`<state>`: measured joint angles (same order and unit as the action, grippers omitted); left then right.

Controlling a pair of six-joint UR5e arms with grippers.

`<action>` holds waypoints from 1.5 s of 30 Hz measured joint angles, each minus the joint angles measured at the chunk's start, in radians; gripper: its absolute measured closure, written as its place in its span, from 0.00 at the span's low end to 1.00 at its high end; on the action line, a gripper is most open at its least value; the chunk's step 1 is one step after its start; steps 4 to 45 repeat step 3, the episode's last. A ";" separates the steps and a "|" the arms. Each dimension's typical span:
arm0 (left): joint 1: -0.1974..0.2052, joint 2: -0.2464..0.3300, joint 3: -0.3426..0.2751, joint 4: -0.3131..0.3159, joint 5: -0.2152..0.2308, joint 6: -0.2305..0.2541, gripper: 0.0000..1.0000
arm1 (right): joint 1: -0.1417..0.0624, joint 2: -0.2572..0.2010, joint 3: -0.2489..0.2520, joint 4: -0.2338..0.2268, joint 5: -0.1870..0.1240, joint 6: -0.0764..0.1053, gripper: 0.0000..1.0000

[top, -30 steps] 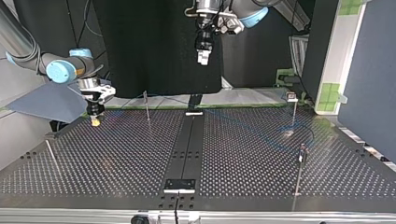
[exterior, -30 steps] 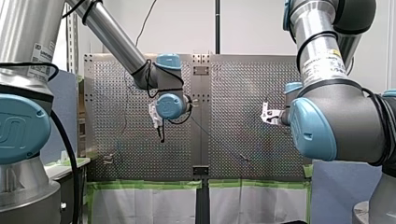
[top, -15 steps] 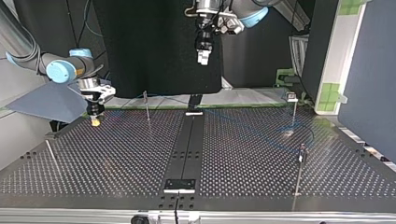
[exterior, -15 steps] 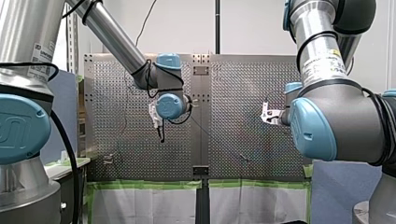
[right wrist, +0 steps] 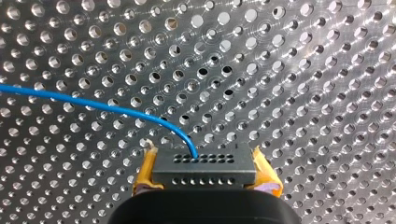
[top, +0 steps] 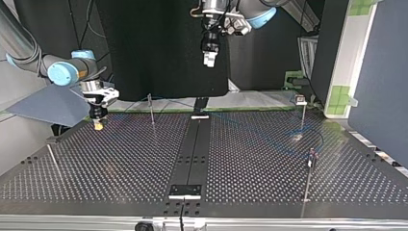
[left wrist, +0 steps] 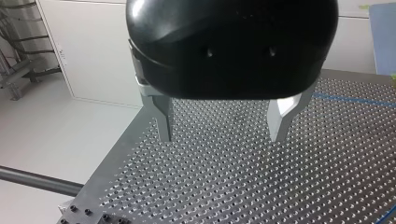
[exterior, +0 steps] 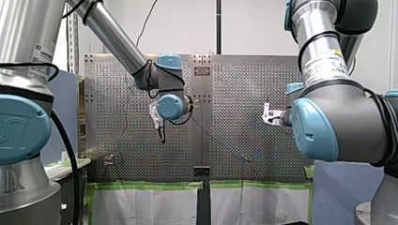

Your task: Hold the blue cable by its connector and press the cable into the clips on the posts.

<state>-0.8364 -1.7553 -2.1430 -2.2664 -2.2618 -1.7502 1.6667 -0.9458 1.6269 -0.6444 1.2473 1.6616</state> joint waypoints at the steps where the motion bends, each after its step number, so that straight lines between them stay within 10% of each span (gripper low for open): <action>1: 0.000 0.000 0.000 0.000 0.000 0.000 0.00 | 0.000 0.000 0.000 0.000 0.000 0.000 1.00; 45: 0.000 0.000 0.000 0.000 0.000 0.000 0.00 | 0.000 0.000 0.000 0.000 0.000 0.000 1.00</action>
